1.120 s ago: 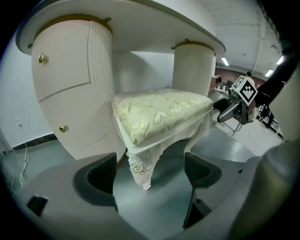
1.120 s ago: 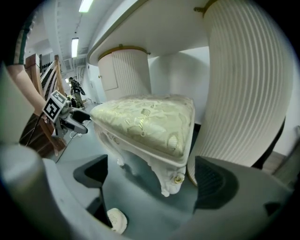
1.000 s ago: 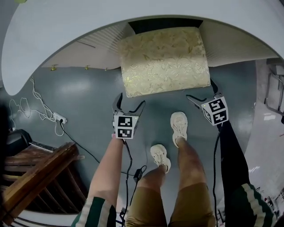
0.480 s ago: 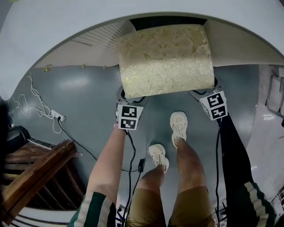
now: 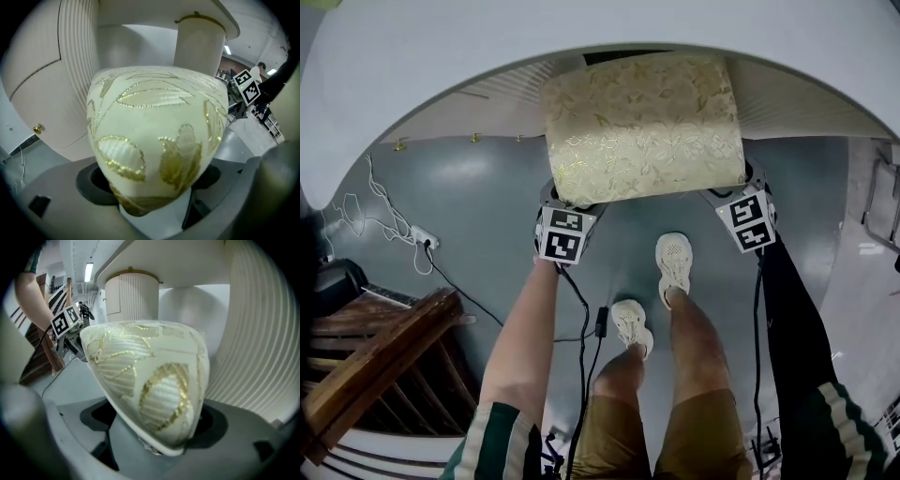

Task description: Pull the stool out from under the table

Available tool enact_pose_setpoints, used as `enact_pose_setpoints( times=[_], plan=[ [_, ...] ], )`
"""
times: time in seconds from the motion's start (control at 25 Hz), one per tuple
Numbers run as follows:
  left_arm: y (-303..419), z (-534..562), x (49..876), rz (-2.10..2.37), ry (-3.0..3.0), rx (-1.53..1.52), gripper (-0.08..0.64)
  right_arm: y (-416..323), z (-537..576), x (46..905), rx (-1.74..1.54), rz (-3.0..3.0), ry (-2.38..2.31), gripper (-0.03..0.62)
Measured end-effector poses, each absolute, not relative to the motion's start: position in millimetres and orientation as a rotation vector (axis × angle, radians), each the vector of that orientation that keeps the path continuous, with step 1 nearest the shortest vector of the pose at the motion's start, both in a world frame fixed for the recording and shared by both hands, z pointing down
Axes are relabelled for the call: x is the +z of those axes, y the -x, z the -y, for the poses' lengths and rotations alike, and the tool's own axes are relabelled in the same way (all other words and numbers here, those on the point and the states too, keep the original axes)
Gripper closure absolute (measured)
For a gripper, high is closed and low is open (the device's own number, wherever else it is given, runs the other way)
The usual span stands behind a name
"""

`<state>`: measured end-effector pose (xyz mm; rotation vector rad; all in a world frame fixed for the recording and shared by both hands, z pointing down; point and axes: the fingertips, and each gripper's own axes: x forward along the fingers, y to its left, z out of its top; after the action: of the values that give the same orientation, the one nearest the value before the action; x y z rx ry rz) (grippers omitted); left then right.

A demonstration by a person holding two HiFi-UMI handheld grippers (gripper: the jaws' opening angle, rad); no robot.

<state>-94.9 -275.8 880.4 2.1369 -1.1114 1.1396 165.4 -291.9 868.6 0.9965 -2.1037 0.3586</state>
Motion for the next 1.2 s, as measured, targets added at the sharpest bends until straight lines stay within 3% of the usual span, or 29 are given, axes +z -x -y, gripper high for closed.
enact_pose_setpoints(
  times=[1.2],
  plan=[
    [108.2,273.3,858.9,1.05,-2.071,1.293,0.143,-153.0,282.0,885.1,0.586,2.075,-0.92,0.13]
  ],
)
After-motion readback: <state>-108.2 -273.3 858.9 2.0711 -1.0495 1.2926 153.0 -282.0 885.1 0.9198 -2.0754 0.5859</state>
